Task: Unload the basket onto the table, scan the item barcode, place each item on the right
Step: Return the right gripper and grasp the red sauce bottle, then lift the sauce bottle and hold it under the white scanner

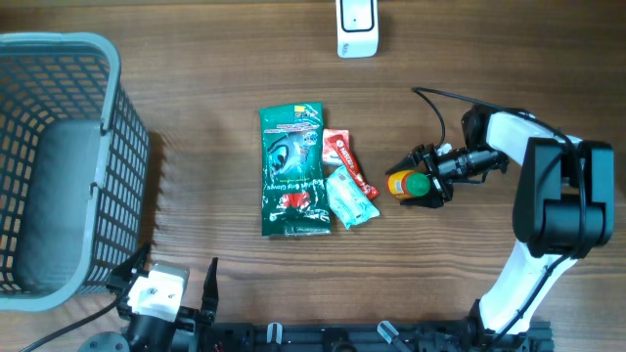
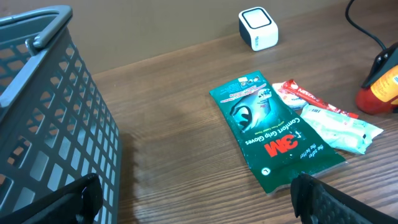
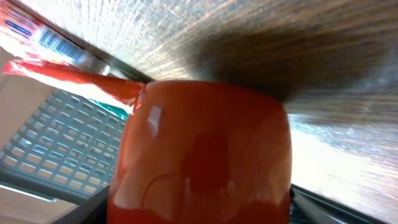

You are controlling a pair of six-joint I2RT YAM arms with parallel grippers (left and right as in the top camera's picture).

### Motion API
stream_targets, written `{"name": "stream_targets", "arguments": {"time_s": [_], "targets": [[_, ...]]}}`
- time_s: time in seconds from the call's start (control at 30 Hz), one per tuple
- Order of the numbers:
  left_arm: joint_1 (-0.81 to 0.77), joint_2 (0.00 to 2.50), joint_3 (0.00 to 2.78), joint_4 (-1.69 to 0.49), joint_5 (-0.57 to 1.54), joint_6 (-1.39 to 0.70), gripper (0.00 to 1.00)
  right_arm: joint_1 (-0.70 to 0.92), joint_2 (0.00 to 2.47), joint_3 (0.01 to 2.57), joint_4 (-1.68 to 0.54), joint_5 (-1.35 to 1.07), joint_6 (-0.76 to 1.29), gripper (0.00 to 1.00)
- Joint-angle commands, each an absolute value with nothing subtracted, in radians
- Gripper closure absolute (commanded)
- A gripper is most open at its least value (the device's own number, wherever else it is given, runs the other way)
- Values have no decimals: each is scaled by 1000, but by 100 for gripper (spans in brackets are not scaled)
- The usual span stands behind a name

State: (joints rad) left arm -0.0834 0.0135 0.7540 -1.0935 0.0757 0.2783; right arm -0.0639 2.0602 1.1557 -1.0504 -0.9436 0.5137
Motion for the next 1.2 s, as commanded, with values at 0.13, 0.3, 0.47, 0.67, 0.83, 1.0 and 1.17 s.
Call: {"name": "stream_targets", "arguments": {"time_s": [0.13, 0.3, 0.47, 0.67, 0.83, 1.0, 1.17], "targets": [[-88, 4, 751, -1091, 77, 283, 0, -56, 2077, 1123, -1028, -884, 506, 60], [-88, 4, 751, -1093, 76, 283, 0, -56, 2077, 1168, -1194, -1048, 219, 62], [-88, 4, 751, -1093, 77, 283, 0, -55, 2077, 1174, -1416, -1301, -188, 61], [-88, 5, 751, -1093, 77, 283, 0, -44, 2077, 1174, -1523, -1514, -392, 60], [-88, 4, 751, -1093, 76, 283, 0, 51, 2077, 1174, -1530, -1622, -418, 58], [-88, 5, 751, -1093, 77, 283, 0, 189, 2077, 1174, -1571, -1623, -419, 62], [-88, 4, 751, -1093, 76, 283, 0, 265, 2077, 1174, -1604, -1623, -422, 63]]}}
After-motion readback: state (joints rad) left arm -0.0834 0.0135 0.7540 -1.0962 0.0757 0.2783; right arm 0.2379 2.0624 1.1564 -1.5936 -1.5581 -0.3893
